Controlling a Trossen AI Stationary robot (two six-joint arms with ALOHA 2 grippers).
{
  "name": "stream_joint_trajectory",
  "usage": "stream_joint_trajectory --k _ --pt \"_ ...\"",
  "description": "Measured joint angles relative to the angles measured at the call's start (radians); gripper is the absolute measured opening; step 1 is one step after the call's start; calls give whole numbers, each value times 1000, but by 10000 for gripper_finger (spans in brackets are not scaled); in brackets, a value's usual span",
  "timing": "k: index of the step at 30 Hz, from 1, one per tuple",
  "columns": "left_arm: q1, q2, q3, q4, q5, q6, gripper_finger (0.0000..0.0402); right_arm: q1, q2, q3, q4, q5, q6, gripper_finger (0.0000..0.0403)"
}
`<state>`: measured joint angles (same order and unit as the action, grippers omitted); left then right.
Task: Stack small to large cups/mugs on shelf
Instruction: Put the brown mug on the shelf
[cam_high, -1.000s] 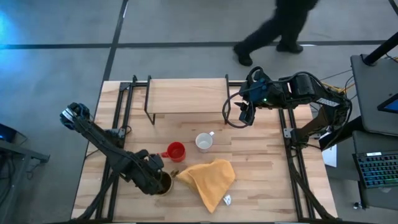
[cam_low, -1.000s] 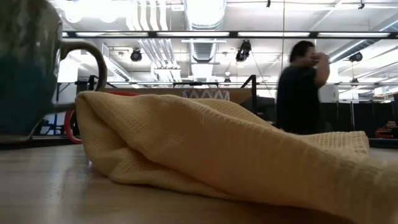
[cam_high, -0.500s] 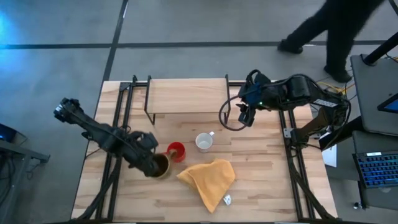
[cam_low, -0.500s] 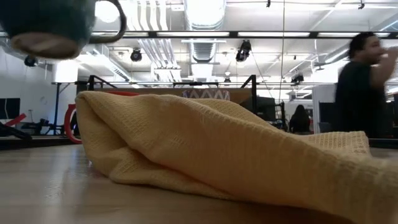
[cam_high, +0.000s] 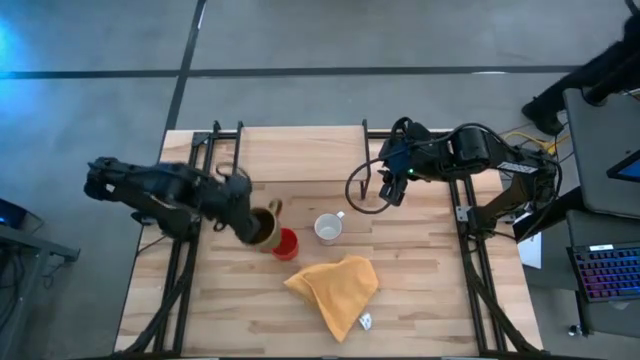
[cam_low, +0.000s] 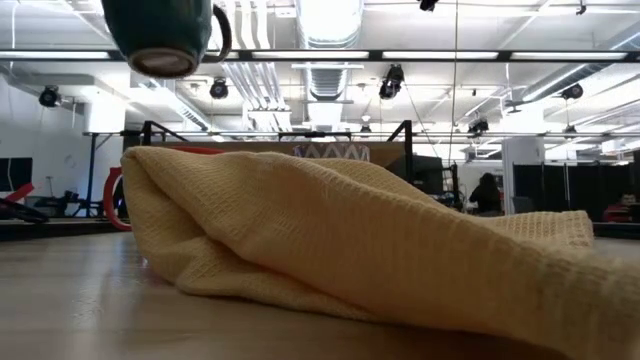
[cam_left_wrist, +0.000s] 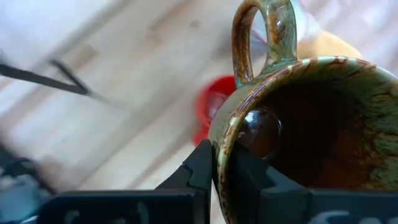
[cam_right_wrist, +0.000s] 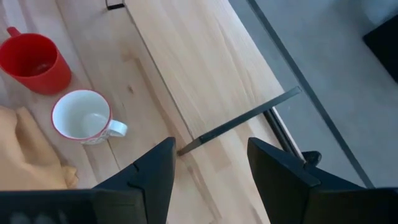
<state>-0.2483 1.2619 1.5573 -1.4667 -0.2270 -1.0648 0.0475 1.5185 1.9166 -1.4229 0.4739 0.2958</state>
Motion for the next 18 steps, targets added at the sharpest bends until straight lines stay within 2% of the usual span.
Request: stream_joint_trajectory --k 5,11,14,18 --pt "169 -11 70 -73 10 111 13 0 0 26 28 0 -5 194" --pt "429 15 127 -103 39 299 13 0 0 41 41 0 -12 194" --pt "554 52 145 -105 89 412 13 0 0 41 49 0 -16 194" --pt "666 126 214 -108 102 535 13 0 0 40 51 0 -16 194"
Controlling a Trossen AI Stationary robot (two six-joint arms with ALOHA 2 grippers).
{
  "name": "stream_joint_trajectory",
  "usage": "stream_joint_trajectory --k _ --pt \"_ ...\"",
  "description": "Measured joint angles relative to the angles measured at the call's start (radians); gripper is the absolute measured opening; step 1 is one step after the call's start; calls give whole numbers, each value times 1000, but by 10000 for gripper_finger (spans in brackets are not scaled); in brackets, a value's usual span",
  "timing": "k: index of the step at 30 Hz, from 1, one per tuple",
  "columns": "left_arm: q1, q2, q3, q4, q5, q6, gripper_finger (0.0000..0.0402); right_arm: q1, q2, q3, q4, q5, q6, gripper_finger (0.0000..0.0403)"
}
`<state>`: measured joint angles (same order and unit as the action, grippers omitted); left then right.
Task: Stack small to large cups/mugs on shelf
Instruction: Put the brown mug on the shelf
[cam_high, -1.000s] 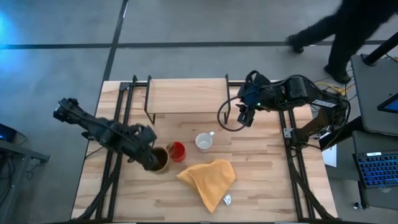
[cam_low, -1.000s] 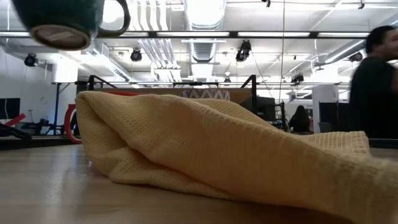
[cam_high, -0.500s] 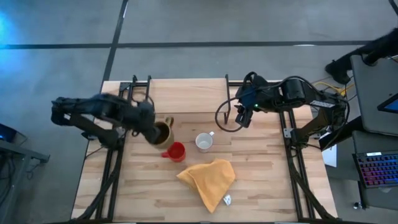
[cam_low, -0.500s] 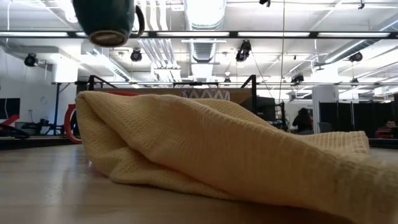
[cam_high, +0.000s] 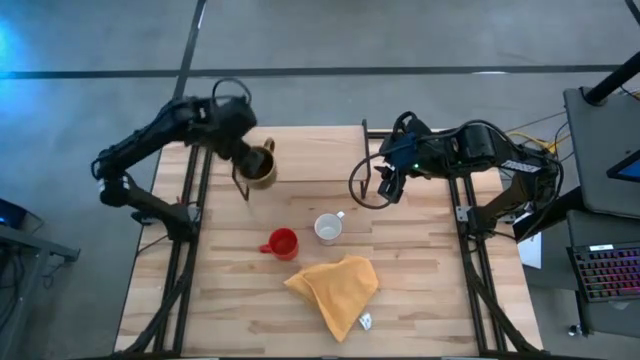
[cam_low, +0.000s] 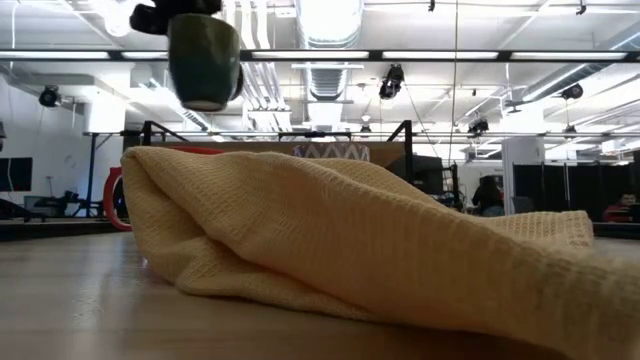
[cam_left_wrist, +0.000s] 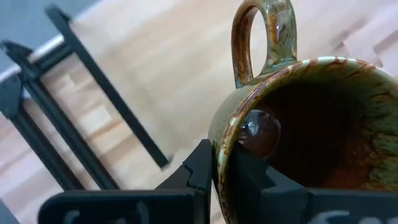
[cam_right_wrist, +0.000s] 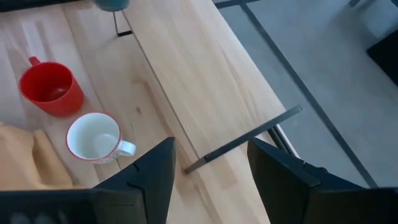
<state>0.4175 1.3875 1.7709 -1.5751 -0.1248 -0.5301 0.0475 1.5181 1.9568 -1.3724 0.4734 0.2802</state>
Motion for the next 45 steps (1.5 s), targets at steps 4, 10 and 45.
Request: stream_joint_trajectory --k 4,10,45 --pt "87 67 92 4 19 94 13 0 0 0 1 0 6 194" --pt "205 140 120 4 38 197 13 0 0 -2 3 -1 17 194" --pt "327 143 11 132 67 329 13 0 1 -2 72 0 5 194"
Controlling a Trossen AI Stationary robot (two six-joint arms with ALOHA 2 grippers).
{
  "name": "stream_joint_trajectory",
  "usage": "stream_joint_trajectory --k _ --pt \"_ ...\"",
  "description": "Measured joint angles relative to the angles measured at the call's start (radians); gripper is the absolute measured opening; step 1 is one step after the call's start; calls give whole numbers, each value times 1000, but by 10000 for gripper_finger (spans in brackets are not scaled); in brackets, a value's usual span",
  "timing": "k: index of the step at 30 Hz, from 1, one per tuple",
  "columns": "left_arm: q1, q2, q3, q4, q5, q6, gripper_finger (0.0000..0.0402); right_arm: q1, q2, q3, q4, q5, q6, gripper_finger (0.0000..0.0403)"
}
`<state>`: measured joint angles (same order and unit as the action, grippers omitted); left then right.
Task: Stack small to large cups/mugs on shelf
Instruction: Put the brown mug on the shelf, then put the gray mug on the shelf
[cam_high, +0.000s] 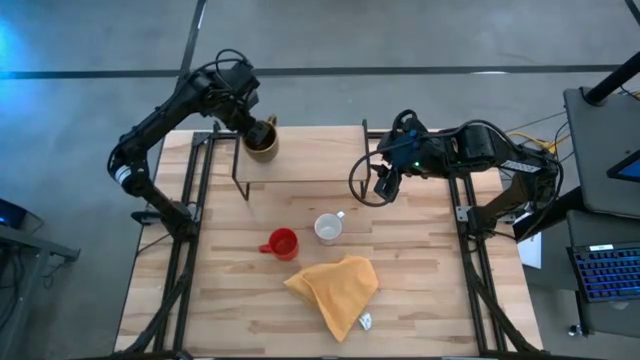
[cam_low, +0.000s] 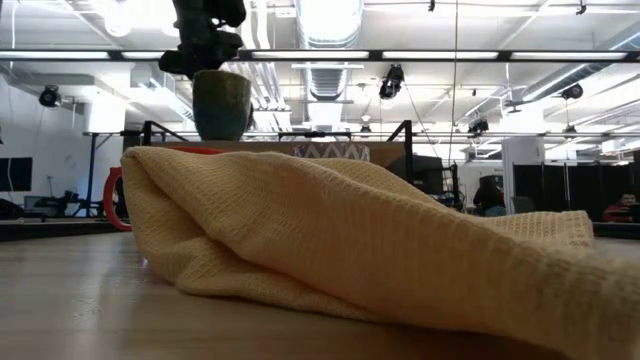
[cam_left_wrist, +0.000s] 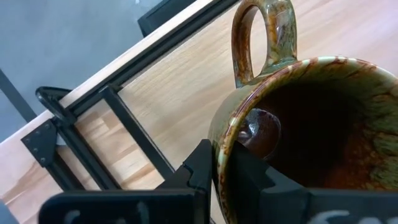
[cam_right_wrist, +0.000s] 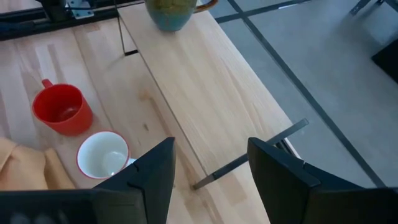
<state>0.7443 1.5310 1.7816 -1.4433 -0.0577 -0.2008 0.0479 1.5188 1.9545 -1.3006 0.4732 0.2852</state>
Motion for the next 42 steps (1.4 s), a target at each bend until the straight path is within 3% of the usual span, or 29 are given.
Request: stream_joint_trajectory --k 11,18,31,38,42 --pt "2 -11 -39 37 45 -28 14 0 0 0 0 0 -5 194" --pt "2 -23 -47 34 41 -29 64 0 0 0 0 1 -5 194" --pt "2 -49 -67 30 29 -34 53 0 0 0 1 1 -6 194" --pt "-6 -138 -33 31 21 -74 53 0 0 0 1 3 -9 194" --pt "-100 -224 -44 26 58 -152 53 -1 0 0 1 27 -9 194"
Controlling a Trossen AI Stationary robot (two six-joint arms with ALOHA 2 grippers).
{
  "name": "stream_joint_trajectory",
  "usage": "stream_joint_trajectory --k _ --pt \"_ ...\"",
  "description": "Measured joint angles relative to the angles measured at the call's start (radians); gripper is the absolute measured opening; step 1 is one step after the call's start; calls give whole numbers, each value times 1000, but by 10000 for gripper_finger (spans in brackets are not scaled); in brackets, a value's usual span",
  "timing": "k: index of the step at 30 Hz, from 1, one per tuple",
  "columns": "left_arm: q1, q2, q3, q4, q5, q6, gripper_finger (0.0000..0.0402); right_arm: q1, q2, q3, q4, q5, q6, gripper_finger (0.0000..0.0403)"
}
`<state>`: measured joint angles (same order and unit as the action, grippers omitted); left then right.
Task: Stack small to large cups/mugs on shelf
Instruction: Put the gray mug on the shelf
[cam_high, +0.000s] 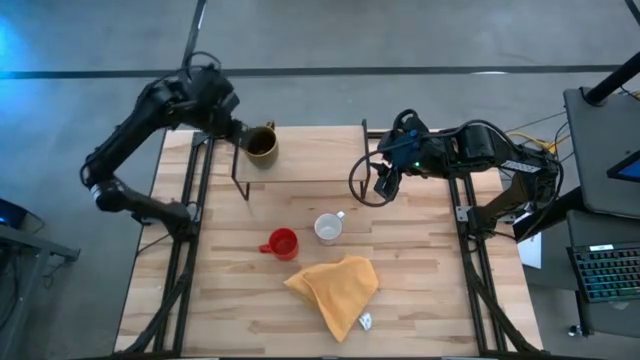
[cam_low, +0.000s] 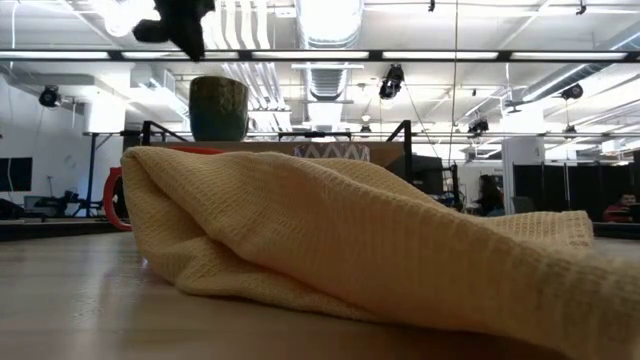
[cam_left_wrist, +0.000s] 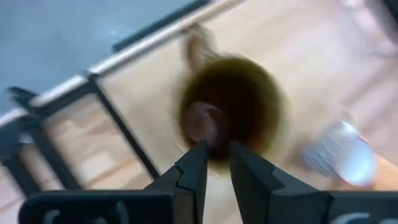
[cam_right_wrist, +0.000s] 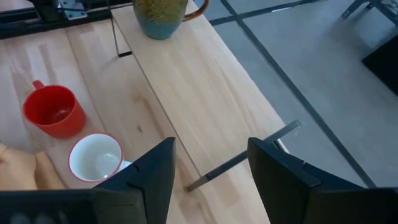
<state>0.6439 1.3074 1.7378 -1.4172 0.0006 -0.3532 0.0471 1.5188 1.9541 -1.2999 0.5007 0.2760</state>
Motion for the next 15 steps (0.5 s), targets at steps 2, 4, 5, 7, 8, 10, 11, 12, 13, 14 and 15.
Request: stream_joint_trajectory --k 2,4,5,7,8,10,11,12,13,14,15 --pt "-93 -37 -22 -5 2 -57 53 0 0 0 0 1 0 194" --pt "-203 -66 -57 -4 -3 -142 53 0 0 0 0 1 0 194" --pt "-259 -78 -77 -5 -12 -184 53 0 0 0 0 1 0 194" --pt "-368 -100 -131 -2 -39 -266 53 0 0 0 0 1 0 194" --pt "-418 -110 -170 -5 -48 -314 53 0 0 0 0 1 0 194" --pt "-510 -123 -255 -5 -55 -403 53 0 0 0 1 2 0 194" --pt "-550 -125 -300 4 -57 -444 53 0 0 0 1 3 0 194" --pt "-591 -125 -345 29 -60 -488 53 0 0 0 1 7 0 194" --pt "-631 -124 -387 80 -63 -521 53 0 0 0 2 9 0 194" --pt "-664 -121 -424 146 -72 -548 53 0 0 0 2 9 0 194" --pt "-691 -118 -457 215 -88 -574 54 0 0 0 2 12 0 194"
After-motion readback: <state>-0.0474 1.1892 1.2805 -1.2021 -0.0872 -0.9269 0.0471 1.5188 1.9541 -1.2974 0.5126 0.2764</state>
